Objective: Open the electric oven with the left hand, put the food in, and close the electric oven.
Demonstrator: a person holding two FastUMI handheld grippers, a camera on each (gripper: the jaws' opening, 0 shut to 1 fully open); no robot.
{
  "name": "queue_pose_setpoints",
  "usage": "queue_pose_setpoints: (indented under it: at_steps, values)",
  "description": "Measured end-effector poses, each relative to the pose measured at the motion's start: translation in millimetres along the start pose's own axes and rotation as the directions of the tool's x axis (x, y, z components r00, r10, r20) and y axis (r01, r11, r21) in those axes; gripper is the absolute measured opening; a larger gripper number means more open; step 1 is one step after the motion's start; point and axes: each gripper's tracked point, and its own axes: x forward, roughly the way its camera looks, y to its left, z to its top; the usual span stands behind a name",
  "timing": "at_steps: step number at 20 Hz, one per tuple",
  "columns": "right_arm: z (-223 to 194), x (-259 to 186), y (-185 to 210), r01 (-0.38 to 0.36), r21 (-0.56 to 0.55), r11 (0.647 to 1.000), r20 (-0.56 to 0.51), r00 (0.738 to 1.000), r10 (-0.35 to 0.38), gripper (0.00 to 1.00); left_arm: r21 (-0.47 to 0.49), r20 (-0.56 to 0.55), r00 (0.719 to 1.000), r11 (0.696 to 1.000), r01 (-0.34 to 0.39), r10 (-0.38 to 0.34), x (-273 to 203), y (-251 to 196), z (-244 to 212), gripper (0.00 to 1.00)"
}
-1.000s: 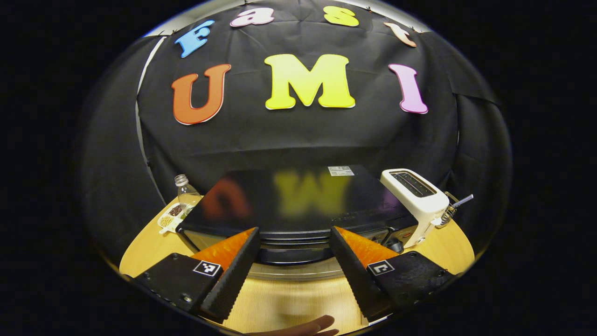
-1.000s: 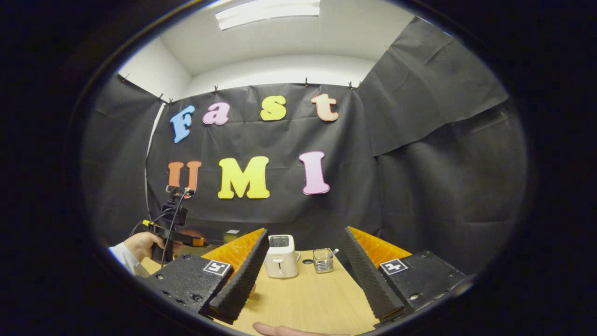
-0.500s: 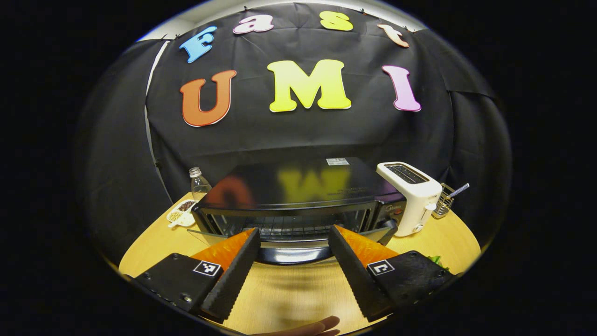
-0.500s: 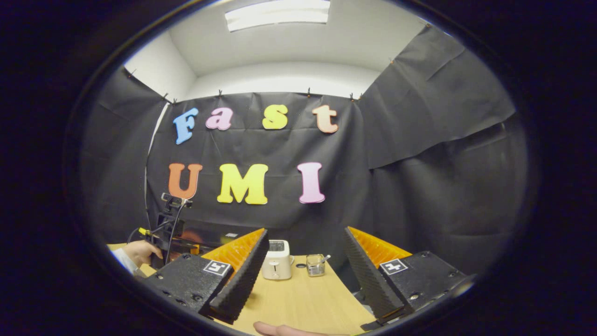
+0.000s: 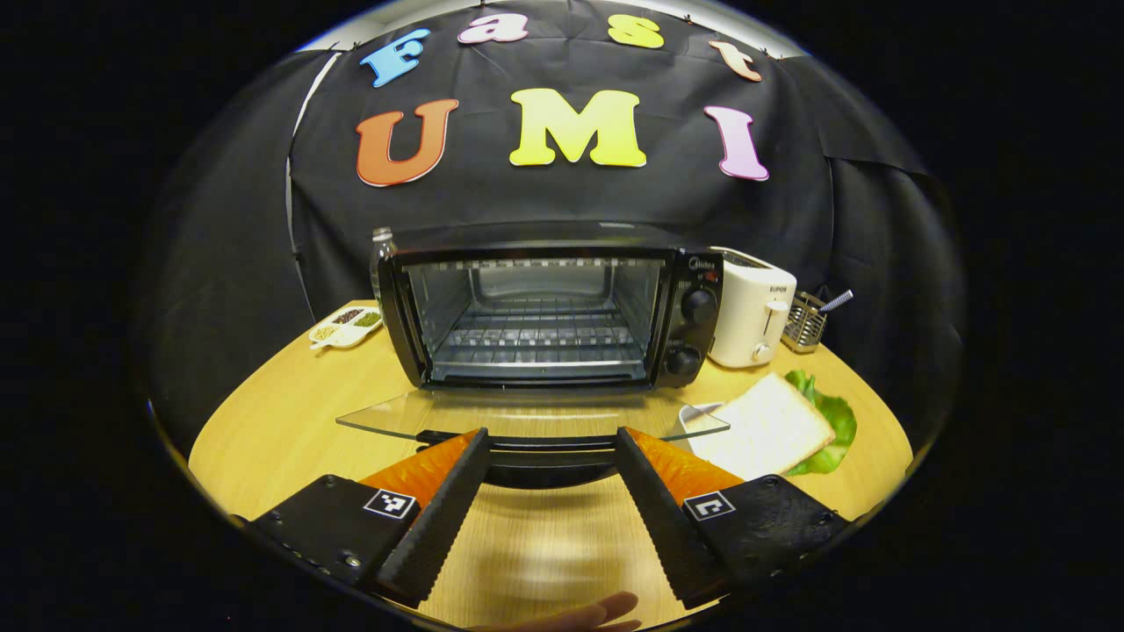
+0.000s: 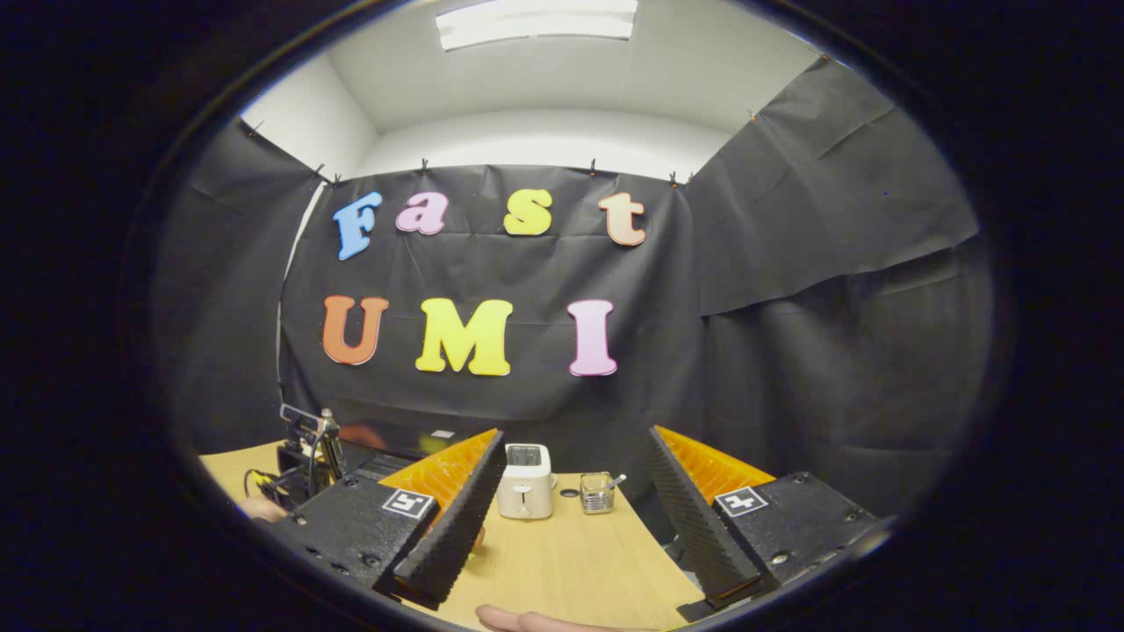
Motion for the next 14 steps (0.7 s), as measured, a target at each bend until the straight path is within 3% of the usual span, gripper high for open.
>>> queue_pose_setpoints:
  at_steps: [2, 3, 4, 5, 6, 7, 8, 11, 12, 13, 14]
  values:
    - [2.2, -1.0, 2.0, -0.005, 0.012, 1.0, -0.006, 1.0, 0.005, 1.0, 0.003, -0.036, 0.999, 1.0, 0.001, -0.001, 5.1, -0.4, -25.1, 0.95]
    - [4.8, 0.0, 1.3, 0.002, 0.006, 1.0, -0.001, 1.0, -0.002, 0.92, -0.003, -0.059, 0.998, 1.0, 0.004, -0.004, 8.6, -2.1, -38.3, 0.95]
    - [8.7, 0.2, -0.8, 0.015, -0.005, 1.0, 0.006, 1.0, -0.015, 1.0, -0.012, -0.099, 0.995, 1.0, 0.005, -0.006, 12.3, -1.5, -53.2, 0.93]
    - [11.9, 2.1, -1.3, 0.027, -0.017, 1.0, 0.013, 1.0, -0.026, 1.0, -0.019, -0.131, 0.991, 1.0, 0.001, -0.003, 12.5, -2.0, -65.9, 0.93]
    - [16.4, 2.4, 0.4, 0.032, -0.03, 0.999, 0.023, 0.999, -0.031, 0.92, -0.009, -0.08, 0.997, 1.0, 0.003, -0.004, 7.3, -1.6, -58.5, 0.94]
    - [19.4, 2.8, 2.4, 0.037, -0.041, 0.998, 0.03, 0.999, -0.036, 0.92, 0.008, -0.043, 0.999, 1.0, 0.003, -0.003, 10.6, -2.1, -52.1, 0.94]
    - [22.6, 4.8, 3.5, 0.045, -0.05, 0.998, 0.035, 0.998, -0.043, 1.0, 0.01, -0.036, 0.999, 1.0, 0.007, -0.007, 12.4, -2.7, -51.9, 0.93]
    - [25.8, 8.7, 10.8, 0.045, -0.072, 0.996, 0.034, 0.999, -0.043, 1.0, -0.023, -0.024, 0.999, 0.999, 0.034, -0.035, 6.1, -6.7, -49.7, 0.94]
    - [26.5, 11.2, 13.6, 0.043, -0.075, 0.996, 0.03, 0.999, -0.04, 0.92, -0.033, -0.004, 0.998, 0.998, 0.055, -0.056, 0.4, -8.8, -44.2, 0.94]
    - [25.9, 13.7, 13.9, 0.041, -0.076, 0.996, 0.025, 0.999, -0.04, 1.0, -0.038, 0.033, 0.998, 0.997, 0.063, -0.062, -7.4, -7.1, -34.9, 0.94]
    - [26.3, 18.0, 15.4, 0.036, -0.072, 0.997, 0.019, 0.999, -0.035, 0.92, -0.039, 0.074, 0.995, 0.997, 0.073, -0.07, -17.5, -5.5, -23.3, 0.94]
